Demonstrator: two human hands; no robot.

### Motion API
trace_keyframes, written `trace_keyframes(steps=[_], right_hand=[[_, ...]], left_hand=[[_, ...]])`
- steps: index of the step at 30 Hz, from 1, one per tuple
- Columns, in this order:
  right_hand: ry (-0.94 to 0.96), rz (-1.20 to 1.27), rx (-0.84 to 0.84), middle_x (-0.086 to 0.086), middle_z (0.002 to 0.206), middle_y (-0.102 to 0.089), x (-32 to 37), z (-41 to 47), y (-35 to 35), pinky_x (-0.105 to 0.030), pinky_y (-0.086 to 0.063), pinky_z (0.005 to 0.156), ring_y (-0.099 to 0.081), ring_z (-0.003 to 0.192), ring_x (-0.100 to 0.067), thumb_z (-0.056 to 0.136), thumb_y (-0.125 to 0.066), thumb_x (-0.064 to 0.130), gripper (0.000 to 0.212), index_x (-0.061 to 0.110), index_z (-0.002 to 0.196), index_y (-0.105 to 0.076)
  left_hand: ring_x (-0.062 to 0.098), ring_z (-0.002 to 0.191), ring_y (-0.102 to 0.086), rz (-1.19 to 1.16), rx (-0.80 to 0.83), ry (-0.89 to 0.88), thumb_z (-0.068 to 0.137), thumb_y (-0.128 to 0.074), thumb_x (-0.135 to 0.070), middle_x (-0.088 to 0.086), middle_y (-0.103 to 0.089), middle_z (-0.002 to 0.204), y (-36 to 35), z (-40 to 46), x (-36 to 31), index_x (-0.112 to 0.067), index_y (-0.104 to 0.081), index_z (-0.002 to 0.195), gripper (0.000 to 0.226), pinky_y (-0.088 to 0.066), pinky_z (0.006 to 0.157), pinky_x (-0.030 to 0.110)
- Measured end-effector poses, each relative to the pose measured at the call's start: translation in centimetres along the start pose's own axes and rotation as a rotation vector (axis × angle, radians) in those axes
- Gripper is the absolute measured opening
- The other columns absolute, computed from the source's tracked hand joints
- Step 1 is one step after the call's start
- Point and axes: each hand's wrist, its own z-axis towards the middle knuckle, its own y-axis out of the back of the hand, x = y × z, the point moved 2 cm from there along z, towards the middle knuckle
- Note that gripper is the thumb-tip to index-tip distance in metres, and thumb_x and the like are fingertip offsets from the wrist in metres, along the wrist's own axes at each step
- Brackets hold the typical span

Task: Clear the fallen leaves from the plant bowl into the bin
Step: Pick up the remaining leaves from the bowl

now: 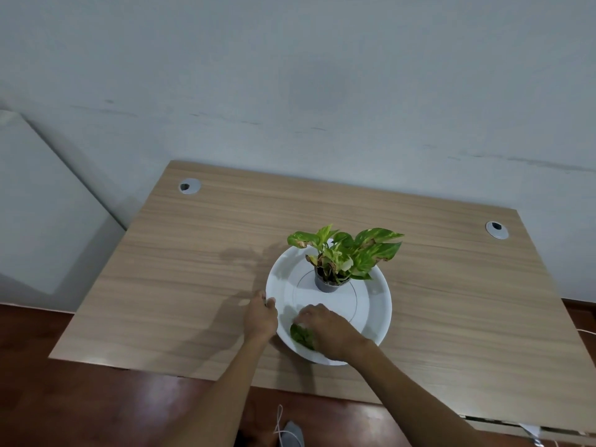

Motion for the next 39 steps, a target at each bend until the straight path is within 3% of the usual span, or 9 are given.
trace_keyframes(steps=[4, 8, 13, 16, 23, 29, 31, 34, 39], right_hand=[[0.234, -0.254, 0.047, -0.009, 0.155, -0.036, 0.9, 0.7, -1.2, -0.044, -0.036, 0.113, -0.03, 0.145, -0.03, 0.089, -0.055, 0.007, 0.057, 0.01, 0.145, -0.043], [0.307, -0.306, 0.081, -0.004, 0.151, -0.043, -1.5, -2.0, -1.4, -0.043, -0.038, 0.109, -0.037, 0.141, -0.028, 0.089, -0.052, 0.005, 0.052, 0.015, 0.141, -0.051], [0.065, 0.031, -0.013, 0.008, 0.148, -0.044, -4.5, -5.1, -1.8, -0.032, -0.045, 0.106, -0.038, 0.138, -0.012, 0.082, -0.046, -0.004, 0.064, 0.028, 0.137, -0.055], [-0.045, 0.185, -0.131, 0.001, 0.15, -0.04, -4.0, -4.7, -1.1, -0.03, -0.04, 0.11, -0.038, 0.138, -0.017, 0.081, -0.042, -0.008, 0.068, 0.022, 0.141, -0.049], [-0.113, -0.006, 0.033, -0.004, 0.166, -0.018, -1.2, -5.5, -2.9, -0.039, -0.035, 0.118, -0.018, 0.153, -0.016, 0.104, -0.033, 0.026, 0.055, 0.011, 0.155, -0.023], [-0.208, 0.18, -0.221, -0.002, 0.126, -0.061, -0.9, -5.8, -2.1, -0.035, -0.052, 0.092, -0.061, 0.112, -0.022, 0.103, -0.035, 0.028, 0.035, 0.019, 0.13, -0.056], [-0.329, 0.229, -0.263, -0.005, 0.117, -0.058, -1.9, -5.0, -1.4, -0.038, -0.053, 0.087, -0.061, 0.105, -0.026, 0.102, -0.04, 0.029, 0.029, 0.019, 0.125, -0.055], [-0.409, 0.249, -0.101, -0.008, 0.116, -0.049, -2.6, -3.9, -1.1, -0.037, -0.046, 0.089, -0.052, 0.106, -0.03, 0.095, -0.054, 0.041, 0.037, 0.022, 0.127, -0.049], [-0.362, 0.255, -0.044, -0.01, 0.12, -0.044, -1.7, -3.0, -2.3, -0.037, -0.048, 0.096, -0.053, 0.111, -0.031, 0.091, -0.064, 0.024, 0.032, 0.021, 0.122, -0.057]], left_hand=[[0.032, 0.08, -0.06, -0.002, -0.025, -0.016, 0.097, -0.046, -0.015, 0.009, -0.058, 0.08, 0.1, 0.1, 0.0, -0.008, -0.048, 0.084, 0.015, -0.053, 0.072, 0.043], [0.029, 0.076, -0.058, -0.017, -0.028, -0.009, 0.098, -0.045, -0.016, 0.01, -0.059, 0.079, -0.1, 0.1, 0.2, -0.011, -0.047, 0.082, 0.017, -0.046, 0.066, 0.037], [0.028, 0.084, -0.061, -0.019, -0.012, 0.011, 0.1, -0.044, -0.018, 0.011, -0.063, 0.091, -0.3, -0.2, 0.2, -0.008, -0.052, 0.095, 0.014, -0.044, 0.069, 0.035], [0.027, 0.085, -0.059, 0.0, -0.014, 0.003, 0.1, -0.043, -0.018, 0.009, -0.062, 0.091, -0.3, 0.0, 0.2, -0.006, -0.052, 0.097, 0.015, -0.041, 0.069, 0.034], [0.023, 0.081, -0.055, 0.039, -0.052, -0.007, 0.1, -0.044, -0.017, 0.006, -0.06, 0.091, -0.5, 0.2, 0.2, -0.004, -0.055, 0.101, 0.017, -0.039, 0.068, 0.032], [0.023, 0.08, -0.056, 0.028, -0.056, -0.017, 0.1, -0.044, -0.016, 0.006, -0.06, 0.089, -0.6, 0.0, 0.1, -0.006, -0.056, 0.1, 0.016, -0.037, 0.06, 0.03], [0.027, 0.082, -0.06, 0.018, -0.05, -0.015, 0.1, -0.044, -0.016, 0.01, -0.063, 0.089, -0.6, 0.1, 0.1, -0.005, -0.055, 0.095, 0.017, -0.04, 0.064, 0.032], [0.033, 0.086, -0.062, 0.008, -0.041, -0.007, 0.099, -0.044, -0.015, 0.016, -0.066, 0.09, -0.6, 0.2, 0.2, -0.001, -0.056, 0.095, 0.019, -0.048, 0.07, 0.039], [0.037, 0.087, -0.063, -0.005, -0.035, 0.005, 0.098, -0.045, -0.013, 0.016, -0.064, 0.087, -0.5, 0.4, 0.2, -0.002, -0.055, 0.09, 0.017, -0.053, 0.076, 0.043]])
